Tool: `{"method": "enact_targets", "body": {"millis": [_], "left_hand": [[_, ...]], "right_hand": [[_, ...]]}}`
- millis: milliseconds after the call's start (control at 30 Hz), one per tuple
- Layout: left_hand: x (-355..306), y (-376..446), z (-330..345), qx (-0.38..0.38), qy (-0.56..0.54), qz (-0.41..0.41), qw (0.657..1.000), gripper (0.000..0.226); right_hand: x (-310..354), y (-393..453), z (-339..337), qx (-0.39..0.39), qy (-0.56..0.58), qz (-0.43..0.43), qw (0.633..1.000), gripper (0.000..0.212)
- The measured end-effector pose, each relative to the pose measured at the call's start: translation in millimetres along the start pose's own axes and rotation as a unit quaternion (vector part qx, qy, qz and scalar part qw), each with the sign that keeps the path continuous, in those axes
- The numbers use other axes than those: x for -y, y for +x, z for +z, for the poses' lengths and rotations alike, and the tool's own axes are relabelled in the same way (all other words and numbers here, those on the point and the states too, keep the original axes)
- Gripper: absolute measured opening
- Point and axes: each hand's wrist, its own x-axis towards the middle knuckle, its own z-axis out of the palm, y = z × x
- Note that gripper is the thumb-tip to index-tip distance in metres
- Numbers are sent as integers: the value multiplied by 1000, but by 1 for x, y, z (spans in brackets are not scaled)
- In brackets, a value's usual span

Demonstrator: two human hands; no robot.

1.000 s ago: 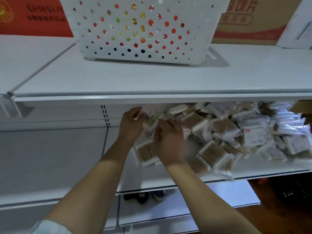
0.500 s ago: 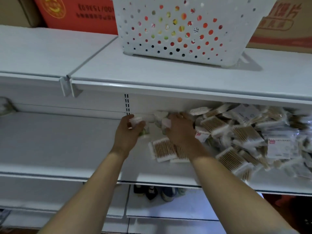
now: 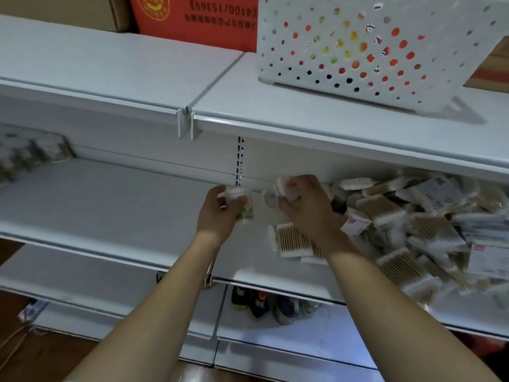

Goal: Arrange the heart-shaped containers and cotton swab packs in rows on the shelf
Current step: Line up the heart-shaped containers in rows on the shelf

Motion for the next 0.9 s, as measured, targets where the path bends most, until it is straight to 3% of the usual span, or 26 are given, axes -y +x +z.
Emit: {"method": "enact_targets", "body": {"millis": [167,433,900], "left_hand": [[-5,2,-25,19,-84,-21,996,50],[-11,2,-118,64,-78,9,995,39],[-16,30,-366,63,-73,-21,995,40]], "right_hand": [[42,-13,20,-25,88,-20,996,27],[123,-15,79,-4,126,7,992,20],[316,-3,225,23,206,84,975,23]]}}
